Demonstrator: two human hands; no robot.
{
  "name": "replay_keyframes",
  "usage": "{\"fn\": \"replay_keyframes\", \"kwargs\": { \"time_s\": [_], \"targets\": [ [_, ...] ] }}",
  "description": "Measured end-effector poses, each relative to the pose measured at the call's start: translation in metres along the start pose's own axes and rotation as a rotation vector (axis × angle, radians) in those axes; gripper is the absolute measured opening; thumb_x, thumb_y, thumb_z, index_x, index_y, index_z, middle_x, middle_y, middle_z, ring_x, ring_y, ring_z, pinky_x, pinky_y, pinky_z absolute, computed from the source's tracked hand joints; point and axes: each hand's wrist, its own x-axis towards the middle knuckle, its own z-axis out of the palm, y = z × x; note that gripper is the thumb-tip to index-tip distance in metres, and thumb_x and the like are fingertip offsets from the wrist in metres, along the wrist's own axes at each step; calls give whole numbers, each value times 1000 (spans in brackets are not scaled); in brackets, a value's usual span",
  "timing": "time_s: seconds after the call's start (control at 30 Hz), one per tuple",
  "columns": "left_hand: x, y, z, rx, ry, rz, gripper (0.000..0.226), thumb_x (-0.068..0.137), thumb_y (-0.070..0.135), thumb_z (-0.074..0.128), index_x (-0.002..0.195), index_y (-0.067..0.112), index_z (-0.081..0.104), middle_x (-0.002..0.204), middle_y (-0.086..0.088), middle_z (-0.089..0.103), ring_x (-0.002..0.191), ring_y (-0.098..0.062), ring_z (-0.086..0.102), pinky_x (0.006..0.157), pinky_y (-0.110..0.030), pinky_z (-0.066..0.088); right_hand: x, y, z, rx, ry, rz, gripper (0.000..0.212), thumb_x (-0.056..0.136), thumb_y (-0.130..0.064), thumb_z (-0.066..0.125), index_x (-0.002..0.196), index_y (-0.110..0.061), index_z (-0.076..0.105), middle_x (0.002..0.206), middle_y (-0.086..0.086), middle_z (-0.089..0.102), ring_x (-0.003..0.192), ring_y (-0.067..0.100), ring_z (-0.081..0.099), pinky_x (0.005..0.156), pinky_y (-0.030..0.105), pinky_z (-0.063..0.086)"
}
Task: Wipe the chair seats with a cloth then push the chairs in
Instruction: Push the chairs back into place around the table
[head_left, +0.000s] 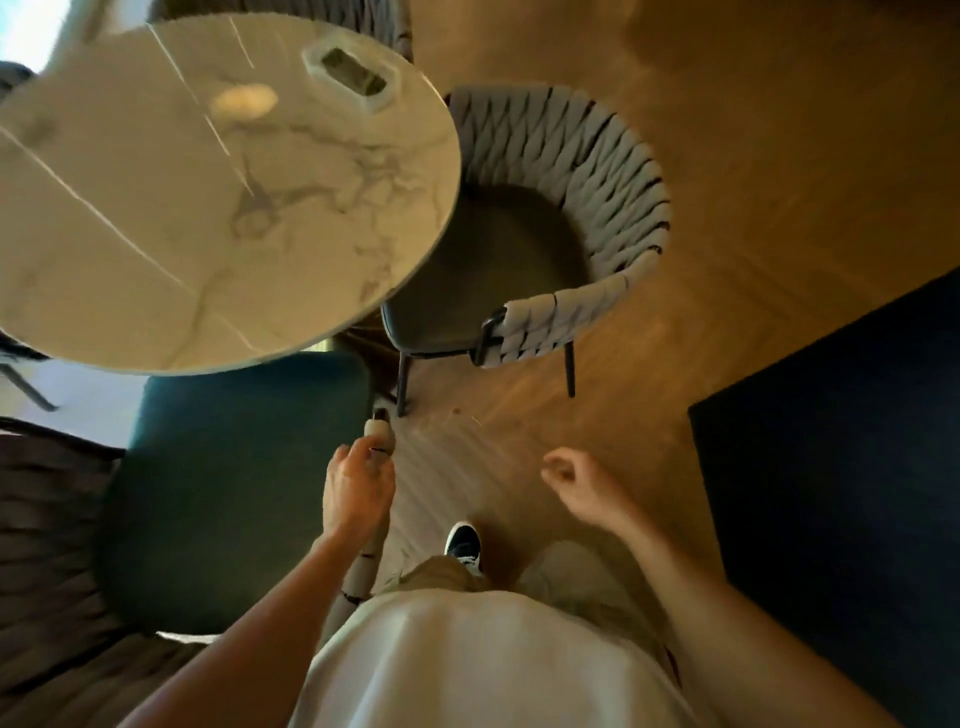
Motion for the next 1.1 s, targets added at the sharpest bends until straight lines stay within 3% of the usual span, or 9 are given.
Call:
{"fn": "replay_keyframes", "kwargs": {
  "time_s": [0.1, 0.23, 0.37, 0.5, 0.6, 0.7, 0.77, 0.9, 1.1],
  "targets": [
    [19, 2, 8, 71, -39, -162, 43, 94, 34, 52, 134, 22, 42, 121, -11, 50, 101, -27, 54, 80, -40, 51, 50, -25, -33, -85, -13, -42, 35, 96, -32, 55, 130, -23, 53, 126, 0, 59, 110, 16, 57, 89, 29, 47],
    [37, 1, 26, 47, -108, -296, 48, 96, 44, 47, 136, 21, 35, 120, -15, 51, 98, -31, 57, 85, -50, 53, 119, -53, -73, -264, 81, -205, 45, 95, -33, 55, 137, -21, 46, 138, 5, 49, 126, 22, 46, 100, 33, 41],
    [47, 13, 39, -12, -79, -383, 51, 97, 50, 40, 139, 26, 25, 118, -9, 53, 90, -24, 59, 78, -44, 56, 198, -75, -108, -539, 127, -378, 58, 91, -43, 58, 142, -25, 38, 142, 6, 42, 133, 24, 34, 108, 42, 35],
    [54, 15, 43, -6, -56, -483, 54, 96, 51, 39, 142, 32, 18, 117, -5, 53, 88, -22, 59, 74, -44, 57, 255, -75, -129, -846, -108, -345, 66, 90, -63, 43, 145, -31, 30, 143, 7, 43, 135, 28, 33, 113, 53, 20],
    [56, 15, 47, 11, -50, -542, 52, 95, 50, 42, 141, 34, 21, 118, -3, 52, 90, -19, 55, 77, -45, 54, 280, -72, -135, -877, -228, -219, 62, 89, -70, 33, 141, -36, 31, 142, 4, 46, 133, 30, 38, 112, 56, 20],
    [59, 16, 45, 14, -62, -563, 50, 95, 47, 46, 138, 33, 25, 115, -2, 52, 89, -19, 55, 77, -42, 54, 284, -71, -135, -904, -216, -257, 57, 90, -69, 30, 134, -34, 35, 136, 3, 52, 124, 32, 47, 102, 51, 38],
    [59, 15, 45, 20, -70, -552, 47, 96, 46, 46, 137, 32, 27, 115, -2, 53, 88, -18, 56, 75, -40, 54, 277, -66, -129, -905, -176, -273, 54, 92, -65, 30, 134, -32, 36, 133, 3, 54, 121, 32, 49, 98, 49, 41],
    [58, 11, 39, 77, -107, -513, 48, 96, 43, 46, 139, 32, 26, 121, -2, 53, 94, -20, 56, 79, -40, 53, 243, -56, -107, -898, -152, -237, 53, 92, -64, 27, 135, -35, 35, 133, 4, 53, 122, 33, 47, 99, 49, 37],
    [57, 7, 40, 89, -99, -456, 51, 96, 43, 48, 141, 29, 28, 118, -2, 55, 93, -18, 56, 72, -34, 51, 176, -17, -75, -880, -160, -125, 59, 94, -62, 24, 146, -34, 27, 143, 2, 44, 129, 31, 40, 107, 47, 28]
  ]
}}
